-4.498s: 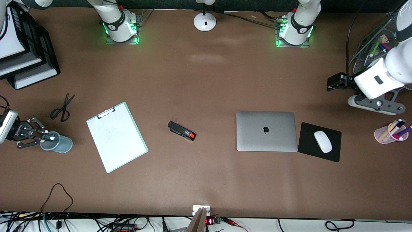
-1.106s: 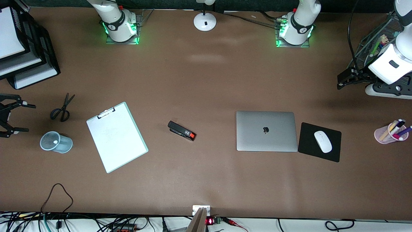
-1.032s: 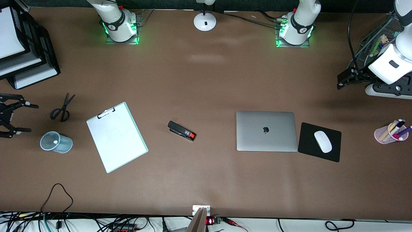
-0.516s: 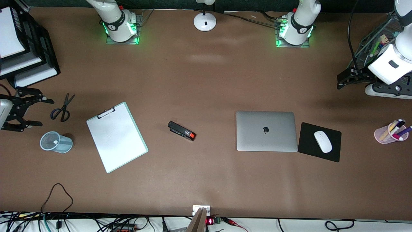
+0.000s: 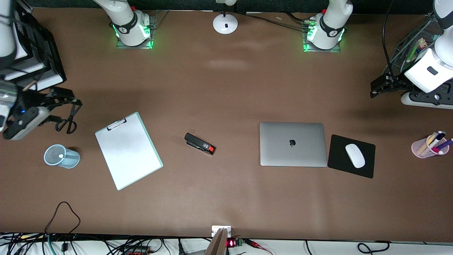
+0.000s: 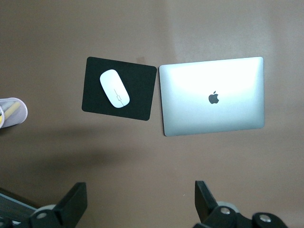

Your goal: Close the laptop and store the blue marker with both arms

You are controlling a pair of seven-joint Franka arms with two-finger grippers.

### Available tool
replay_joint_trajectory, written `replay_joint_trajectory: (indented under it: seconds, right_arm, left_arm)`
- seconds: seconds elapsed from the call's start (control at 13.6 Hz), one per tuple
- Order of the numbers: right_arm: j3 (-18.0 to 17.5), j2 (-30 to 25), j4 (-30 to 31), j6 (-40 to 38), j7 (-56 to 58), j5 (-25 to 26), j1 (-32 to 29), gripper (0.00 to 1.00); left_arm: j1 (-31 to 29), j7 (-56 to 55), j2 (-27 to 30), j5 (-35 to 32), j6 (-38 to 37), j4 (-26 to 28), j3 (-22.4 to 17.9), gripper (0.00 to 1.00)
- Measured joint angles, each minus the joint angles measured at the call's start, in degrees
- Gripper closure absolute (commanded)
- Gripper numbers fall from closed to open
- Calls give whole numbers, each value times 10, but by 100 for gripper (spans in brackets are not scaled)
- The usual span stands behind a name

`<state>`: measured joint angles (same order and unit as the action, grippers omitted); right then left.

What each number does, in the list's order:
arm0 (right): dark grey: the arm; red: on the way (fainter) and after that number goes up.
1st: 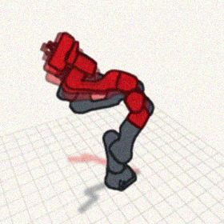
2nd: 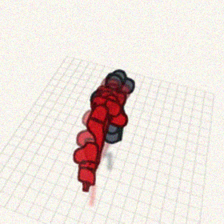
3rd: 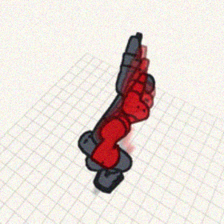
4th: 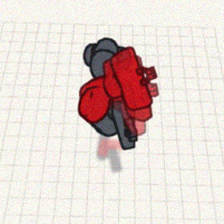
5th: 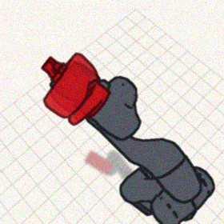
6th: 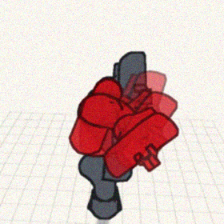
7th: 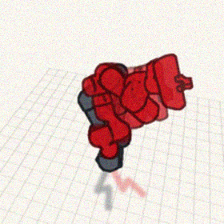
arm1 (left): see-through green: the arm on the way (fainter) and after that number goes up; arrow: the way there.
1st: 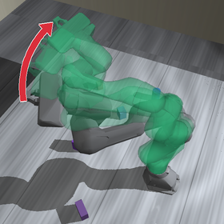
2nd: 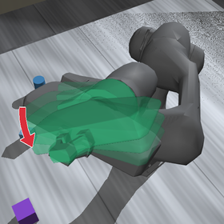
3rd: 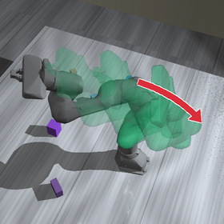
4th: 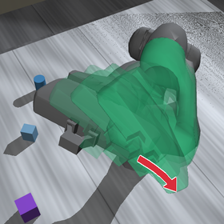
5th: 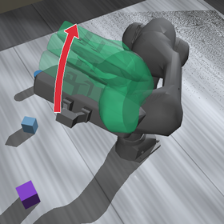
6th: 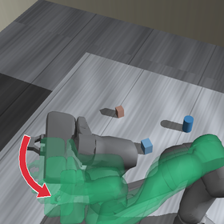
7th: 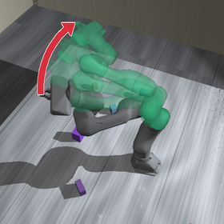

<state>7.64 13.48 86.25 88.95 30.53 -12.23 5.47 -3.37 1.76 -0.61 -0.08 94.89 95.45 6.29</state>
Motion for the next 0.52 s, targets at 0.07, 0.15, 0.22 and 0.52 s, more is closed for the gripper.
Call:
replay_joint_trajectory:
  seconds: [0.07, 0.15, 0.22, 0.52]
  right_arm:
    - [0, -12, 12, 1, -52, 21, 16, 0]
    - [0, -19, 20, 1, -104, 37, 29, 0]
    - [0, -24, 25, -2, -156, 47, 37, 0]
    - [3, -33, 30, -17, -257, 103, 38, 0]
  left_arm:
    - [0, 0, 0, 0, 0, 0, 0, 0]
    - [0, 0, 0, 0, 0, 0, 0, 0]
    - [0, 0, 0, 0, 0, 0, 0, 0]
    - [0, 0, 0, 0, -3, 0, 0, 0]
